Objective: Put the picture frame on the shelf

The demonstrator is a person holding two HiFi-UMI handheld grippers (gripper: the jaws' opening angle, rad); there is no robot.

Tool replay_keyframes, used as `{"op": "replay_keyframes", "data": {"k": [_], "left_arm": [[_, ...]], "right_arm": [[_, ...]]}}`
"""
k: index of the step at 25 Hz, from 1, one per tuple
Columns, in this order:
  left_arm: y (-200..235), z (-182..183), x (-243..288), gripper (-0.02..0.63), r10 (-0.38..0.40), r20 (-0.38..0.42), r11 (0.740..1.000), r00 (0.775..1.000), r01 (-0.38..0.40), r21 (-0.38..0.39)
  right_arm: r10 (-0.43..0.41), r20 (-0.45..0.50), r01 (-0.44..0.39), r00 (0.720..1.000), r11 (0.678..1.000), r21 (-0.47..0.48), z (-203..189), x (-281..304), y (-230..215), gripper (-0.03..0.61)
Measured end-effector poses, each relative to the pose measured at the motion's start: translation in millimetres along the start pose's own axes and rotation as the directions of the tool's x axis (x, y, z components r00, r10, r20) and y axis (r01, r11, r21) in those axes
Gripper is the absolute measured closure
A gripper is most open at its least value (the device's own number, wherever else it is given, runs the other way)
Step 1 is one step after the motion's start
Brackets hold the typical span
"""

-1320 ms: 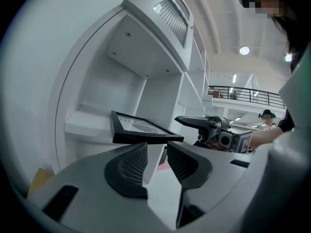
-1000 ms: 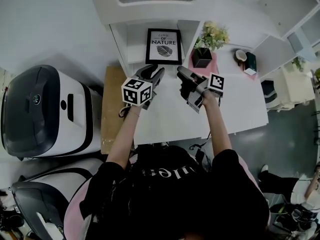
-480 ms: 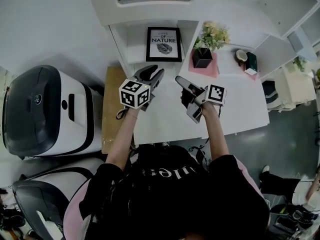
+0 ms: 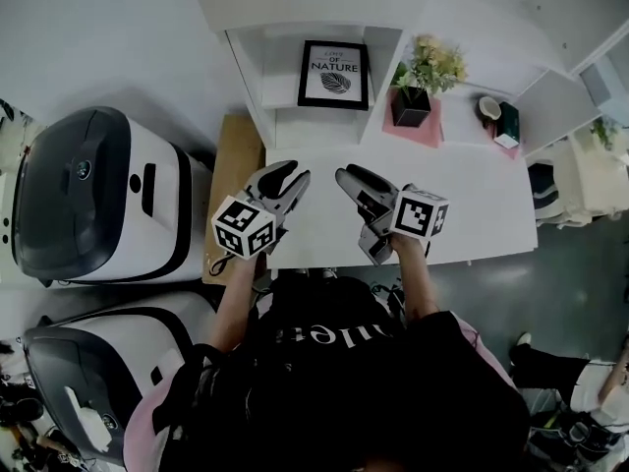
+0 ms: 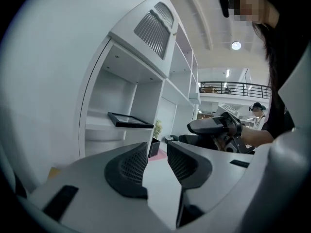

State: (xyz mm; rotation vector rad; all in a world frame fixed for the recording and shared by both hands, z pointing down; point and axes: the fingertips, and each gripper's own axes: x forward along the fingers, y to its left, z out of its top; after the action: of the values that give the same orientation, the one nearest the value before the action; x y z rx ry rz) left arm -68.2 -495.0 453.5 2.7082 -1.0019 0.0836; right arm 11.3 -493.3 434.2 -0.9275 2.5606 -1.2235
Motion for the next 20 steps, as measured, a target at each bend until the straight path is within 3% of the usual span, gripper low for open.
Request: {"op": "replay_keyframes", "data": {"k": [5,10,20], "left_arm": [[-26,-4,-38,0.492,0.036,0.022,0.999,0.999,-0.036,-0.01],[-49,-12,-70,0.492,0.103,0.029,0.995,0.994,-0.102,-0.018],[-86,-39,-108,0.492,0.242,0.028,0.969,0.97,-0.24,-0.053]], "right_arm": [[-0.006,-0.011,0.006,1.0,0.999,-0.048,-19,-12,10,0.39],[0.013,-0.026,-0.014,1.0,0.999,-0.029,-37,-29,17,0.396],[0.107,-0.117,-0.112,0.987,0.993,-0.039,-78,-44,38,0.448]]}}
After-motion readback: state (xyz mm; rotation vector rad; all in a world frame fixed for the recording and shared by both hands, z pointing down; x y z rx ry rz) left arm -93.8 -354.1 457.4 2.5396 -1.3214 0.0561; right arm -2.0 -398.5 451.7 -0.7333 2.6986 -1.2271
